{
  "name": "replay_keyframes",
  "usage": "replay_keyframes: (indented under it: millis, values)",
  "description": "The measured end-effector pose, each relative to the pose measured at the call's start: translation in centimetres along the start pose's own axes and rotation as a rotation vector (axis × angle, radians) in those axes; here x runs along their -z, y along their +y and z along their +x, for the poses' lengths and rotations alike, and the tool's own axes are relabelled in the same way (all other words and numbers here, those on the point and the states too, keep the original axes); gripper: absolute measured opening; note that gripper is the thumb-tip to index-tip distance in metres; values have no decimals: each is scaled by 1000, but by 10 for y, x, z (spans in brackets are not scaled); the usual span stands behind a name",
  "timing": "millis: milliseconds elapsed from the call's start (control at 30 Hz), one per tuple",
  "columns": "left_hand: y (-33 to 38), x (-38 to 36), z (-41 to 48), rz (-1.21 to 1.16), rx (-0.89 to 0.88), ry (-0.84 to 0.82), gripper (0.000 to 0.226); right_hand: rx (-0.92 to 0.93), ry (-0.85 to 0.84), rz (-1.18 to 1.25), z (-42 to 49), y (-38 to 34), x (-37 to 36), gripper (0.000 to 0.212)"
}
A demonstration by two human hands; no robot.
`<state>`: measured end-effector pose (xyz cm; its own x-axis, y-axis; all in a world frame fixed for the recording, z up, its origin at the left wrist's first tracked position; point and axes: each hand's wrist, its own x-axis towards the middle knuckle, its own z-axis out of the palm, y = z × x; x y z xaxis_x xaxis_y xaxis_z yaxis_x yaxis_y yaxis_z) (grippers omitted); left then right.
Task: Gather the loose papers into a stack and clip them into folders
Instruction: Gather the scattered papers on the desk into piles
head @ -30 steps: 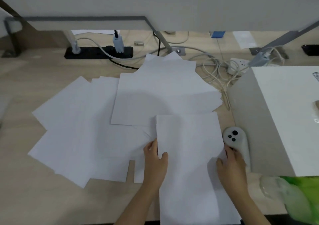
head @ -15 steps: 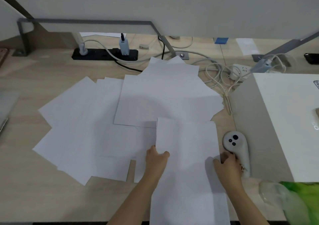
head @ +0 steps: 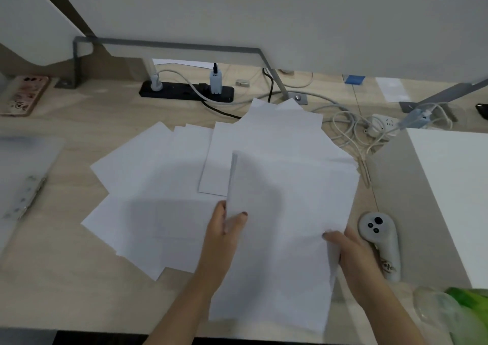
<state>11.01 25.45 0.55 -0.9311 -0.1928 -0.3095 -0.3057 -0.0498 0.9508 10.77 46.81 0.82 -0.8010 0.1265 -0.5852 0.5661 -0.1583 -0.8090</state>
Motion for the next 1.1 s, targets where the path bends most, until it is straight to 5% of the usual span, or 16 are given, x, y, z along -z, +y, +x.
replay_keyframes:
  millis: [200,400,633,833,1100]
  values:
    - [54,67,0,-102,-267,111,21,289,-123,0,-24,-34,-71,25]
    - [26,110,17,-68,-130,46,58,248,-102,-122,-20,-11,-109,23]
    - [21,123,38,32,-78,-46,48,213,41,-93,-26,-9,-131,22]
    - [30,183,55,177,-112,-70,42,158,-11,-117,-27,-3,-182,28]
    - [3,306,72,258,71,159,23,47,-355,-349,-16,39,-290,42]
